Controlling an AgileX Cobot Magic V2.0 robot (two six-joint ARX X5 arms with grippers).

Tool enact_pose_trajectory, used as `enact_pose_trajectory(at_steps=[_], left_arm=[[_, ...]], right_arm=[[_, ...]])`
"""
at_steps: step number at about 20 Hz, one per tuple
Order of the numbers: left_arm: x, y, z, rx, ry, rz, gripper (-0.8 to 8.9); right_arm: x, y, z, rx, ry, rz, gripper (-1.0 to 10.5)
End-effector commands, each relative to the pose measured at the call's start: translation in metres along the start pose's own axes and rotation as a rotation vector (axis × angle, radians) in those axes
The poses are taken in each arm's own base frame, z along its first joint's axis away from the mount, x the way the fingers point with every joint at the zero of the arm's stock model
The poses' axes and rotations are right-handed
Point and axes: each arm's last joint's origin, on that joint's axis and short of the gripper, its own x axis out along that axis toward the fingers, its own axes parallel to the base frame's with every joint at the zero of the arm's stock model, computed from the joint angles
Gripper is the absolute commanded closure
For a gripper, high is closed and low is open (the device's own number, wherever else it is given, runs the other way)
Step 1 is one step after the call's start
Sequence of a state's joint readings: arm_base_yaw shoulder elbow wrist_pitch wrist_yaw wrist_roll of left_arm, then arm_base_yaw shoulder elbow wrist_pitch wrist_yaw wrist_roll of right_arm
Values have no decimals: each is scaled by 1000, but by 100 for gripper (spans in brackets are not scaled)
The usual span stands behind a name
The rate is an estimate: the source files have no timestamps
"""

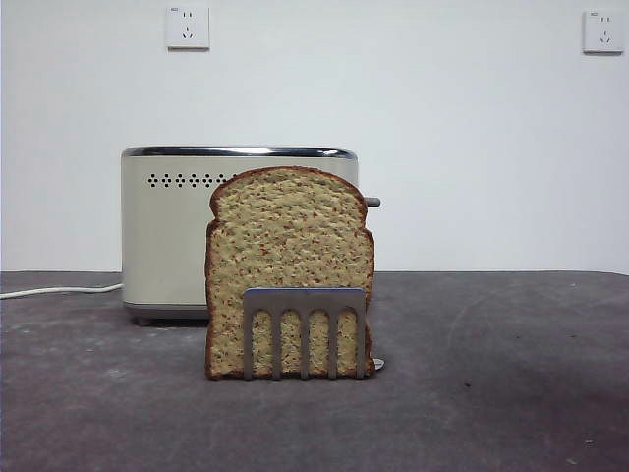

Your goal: Pick up a slice of bread from the rack,put the bread on the toaster,press the button

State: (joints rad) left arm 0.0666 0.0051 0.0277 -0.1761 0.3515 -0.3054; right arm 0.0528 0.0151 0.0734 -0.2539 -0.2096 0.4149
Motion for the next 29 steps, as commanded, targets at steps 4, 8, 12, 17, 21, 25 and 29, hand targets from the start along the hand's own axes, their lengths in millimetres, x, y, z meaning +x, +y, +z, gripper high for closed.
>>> enact_pose_trajectory(at_steps=[4, 8, 12, 17, 21, 25, 29], left_arm=[[-13, -17, 33, -4, -79, -77, 821], [-23, -30, 58, 19, -93, -145, 822], [-29, -42, 79, 60, -51, -230, 821], [-34, -55, 102, 143, 50, -334, 821], [-36, -63, 121, 209, 117, -381, 822], [-37, -70, 136, 255, 171, -436, 822], [-37, -76, 149, 272, 238, -488, 822]], right_arm=[[-8, 17, 33, 16, -44, 36, 959], [-7, 30, 56, -38, 16, 120, 959], [-2, 43, 81, -84, 117, 197, 959], [4, 59, 113, -173, 248, 257, 958], [3, 73, 142, -277, 344, 255, 958], [0, 86, 166, -343, 426, 266, 958], [-5, 96, 181, -389, 518, 282, 958]])
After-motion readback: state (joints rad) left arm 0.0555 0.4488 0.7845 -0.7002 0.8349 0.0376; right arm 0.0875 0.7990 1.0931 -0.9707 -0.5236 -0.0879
